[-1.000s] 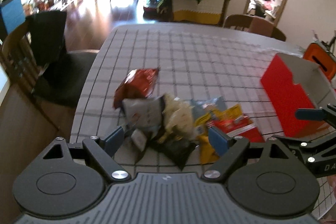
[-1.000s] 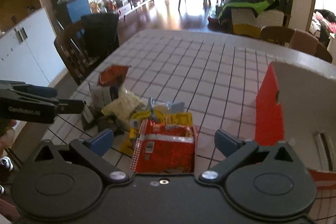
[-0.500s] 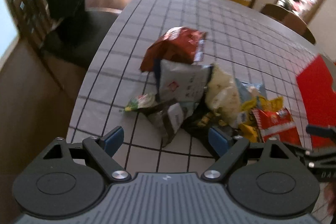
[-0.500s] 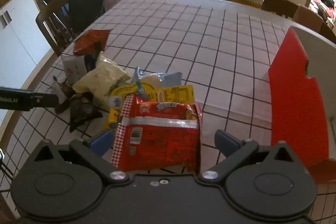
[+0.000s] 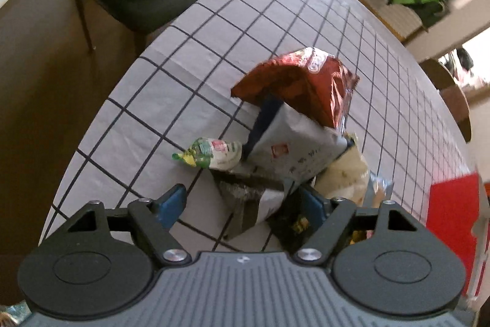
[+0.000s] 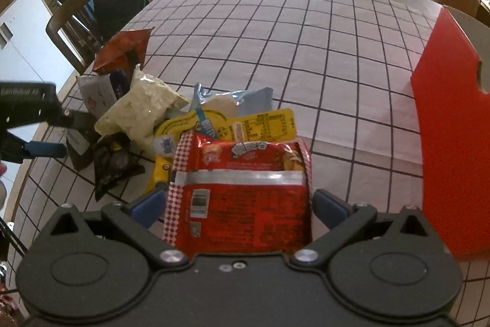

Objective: Organize snacks
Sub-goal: 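Grasp the red chip bag with the right gripper while the left grasps the black-and-silver bag, then lift the red bag with the right gripper while the left lifts the black bag toward the box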

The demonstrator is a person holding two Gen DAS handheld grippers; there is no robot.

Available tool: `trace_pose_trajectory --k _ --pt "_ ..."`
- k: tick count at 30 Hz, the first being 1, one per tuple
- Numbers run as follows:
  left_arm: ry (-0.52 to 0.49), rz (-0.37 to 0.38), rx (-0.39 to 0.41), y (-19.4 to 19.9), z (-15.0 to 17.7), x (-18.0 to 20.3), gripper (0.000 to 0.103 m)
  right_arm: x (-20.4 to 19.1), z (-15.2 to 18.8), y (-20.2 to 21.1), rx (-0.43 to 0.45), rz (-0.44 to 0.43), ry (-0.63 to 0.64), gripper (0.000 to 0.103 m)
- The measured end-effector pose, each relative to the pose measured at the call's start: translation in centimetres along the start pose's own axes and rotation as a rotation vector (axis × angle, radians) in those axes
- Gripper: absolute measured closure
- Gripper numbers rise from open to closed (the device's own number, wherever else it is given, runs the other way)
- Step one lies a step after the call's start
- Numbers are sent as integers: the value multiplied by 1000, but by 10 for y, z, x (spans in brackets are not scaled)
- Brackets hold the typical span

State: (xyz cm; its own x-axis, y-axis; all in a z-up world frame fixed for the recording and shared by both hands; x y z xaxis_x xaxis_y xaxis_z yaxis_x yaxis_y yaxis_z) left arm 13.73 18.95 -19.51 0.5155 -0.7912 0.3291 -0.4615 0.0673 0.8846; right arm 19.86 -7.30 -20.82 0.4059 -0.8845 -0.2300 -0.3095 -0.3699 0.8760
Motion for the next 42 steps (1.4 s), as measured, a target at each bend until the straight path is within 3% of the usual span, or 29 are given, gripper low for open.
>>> trace_pose_trajectory --k 13,17,18,25,33,42 --pt "-78 -55 -22 -3 1 10 63 2 0 -1 7 -6 -10 9" --pt "-110 -60 -17 -3 3 15 70 1 0 3 19 -2 -4 21" --pt "-117 -61 -15 -2 4 16 70 1 0 3 24 -2 -4 28" --pt "-125 -60 -14 2 8 13 72 5 2 9 47 -16 -16 38" --pt "-144 -58 -5 13 17 10 73 9 3 21 73 -19 -43 62" --pt "-182 -52 11 25 27 12 73 3 16 42 76 -52 6 68"
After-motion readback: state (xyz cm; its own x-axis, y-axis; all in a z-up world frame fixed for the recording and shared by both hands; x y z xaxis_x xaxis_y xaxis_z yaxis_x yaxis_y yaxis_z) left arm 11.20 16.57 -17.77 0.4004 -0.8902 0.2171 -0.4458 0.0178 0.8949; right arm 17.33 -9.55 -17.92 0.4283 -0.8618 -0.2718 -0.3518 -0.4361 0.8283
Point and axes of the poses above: each gripper's, at about its wrist camera, not at the fingertips, and y roughly against the way its jaws point, x to its right, z to its underside, the point moved 4 cm from there along -y, roughly the way its jaws point, and after that the axes turned 10 degrees about -y, right-handed, at the moved point
